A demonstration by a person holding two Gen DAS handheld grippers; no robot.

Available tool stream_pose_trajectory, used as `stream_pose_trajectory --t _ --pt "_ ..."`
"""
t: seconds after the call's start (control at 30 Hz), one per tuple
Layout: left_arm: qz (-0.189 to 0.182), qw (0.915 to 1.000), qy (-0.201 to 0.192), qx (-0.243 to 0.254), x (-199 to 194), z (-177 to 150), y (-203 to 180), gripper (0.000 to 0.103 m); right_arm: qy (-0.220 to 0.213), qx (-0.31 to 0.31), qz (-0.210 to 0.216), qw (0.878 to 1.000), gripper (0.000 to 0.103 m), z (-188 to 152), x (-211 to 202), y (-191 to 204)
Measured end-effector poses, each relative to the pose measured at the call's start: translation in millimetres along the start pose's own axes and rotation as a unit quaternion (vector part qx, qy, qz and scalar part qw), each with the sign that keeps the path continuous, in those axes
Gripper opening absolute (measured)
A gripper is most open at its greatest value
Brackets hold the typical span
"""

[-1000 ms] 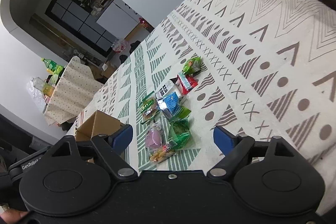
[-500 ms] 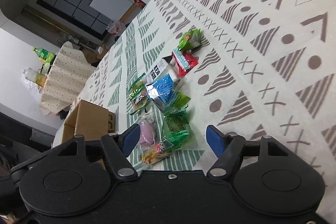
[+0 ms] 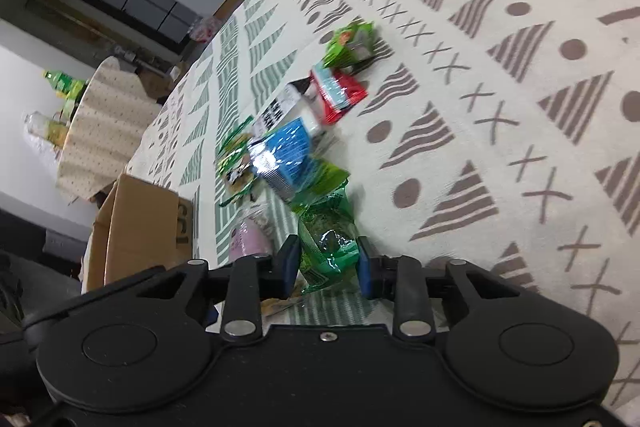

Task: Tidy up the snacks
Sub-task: 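Move the right tool back to the snack pile and grasp a green packet, then grasp the biscuit-stick packet with the left tool while the right tool lifts the green packet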

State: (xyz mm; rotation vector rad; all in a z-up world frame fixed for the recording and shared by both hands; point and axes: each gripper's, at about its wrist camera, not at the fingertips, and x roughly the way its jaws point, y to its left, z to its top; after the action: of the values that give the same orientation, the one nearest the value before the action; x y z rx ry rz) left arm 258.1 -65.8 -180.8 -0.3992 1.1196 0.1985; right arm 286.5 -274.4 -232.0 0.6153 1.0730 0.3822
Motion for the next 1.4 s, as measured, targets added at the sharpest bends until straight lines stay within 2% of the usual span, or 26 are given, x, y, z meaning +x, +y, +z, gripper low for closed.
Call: stream_pose_trajectory --t 0.17,0.33,0.63,0.77,0.97,1.03,1.23,1.4 --pt "0.007 0.9999 0.010 0.001 10.1 -3.7 -8.5 0.070 -0.017 0.013 -0.013 1.000 0.029 2.3 -8.7 -7.5" --pt "0.021 0.9997 0.012 0.009 16.5 -5.7 -16.5 0.075 -0.040 0.028 -0.037 0.998 0.029 6.9 -21.3 -18.0" --pt "0.030 0.9989 0.018 0.031 23.2 -8.5 -28.8 0.076 -0.041 0.027 -0.047 0.998 0.030 7.6 -23.0 -20.7" --pt "0.036 0.9987 0.012 0.033 25.0 -10.8 -28.7 0.076 -0.041 0.023 -0.047 0.998 0.034 7.7 -21.2 -19.1" --pt "0.040 0.9985 0.011 0.037 20.9 -9.8 -27.9 0.057 -0.043 -0.001 -0.050 0.998 0.034 6.6 -14.9 -12.5" --pt "0.036 0.9987 0.016 0.032 18.2 -8.4 -25.8 0.054 -0.040 -0.006 -0.048 0.998 0.030 5.7 -15.0 -11.7" --pt "0.020 0.9995 0.012 0.021 -3.5 -6.2 -18.2 0.053 -0.042 -0.004 -0.039 0.998 0.028 0.3 -26.9 -11.1" --pt "0.006 0.9997 -0.009 0.020 -31.8 -1.1 -11.8 0.053 -0.052 -0.007 -0.026 0.998 0.028 -8.3 -42.4 -4.9"
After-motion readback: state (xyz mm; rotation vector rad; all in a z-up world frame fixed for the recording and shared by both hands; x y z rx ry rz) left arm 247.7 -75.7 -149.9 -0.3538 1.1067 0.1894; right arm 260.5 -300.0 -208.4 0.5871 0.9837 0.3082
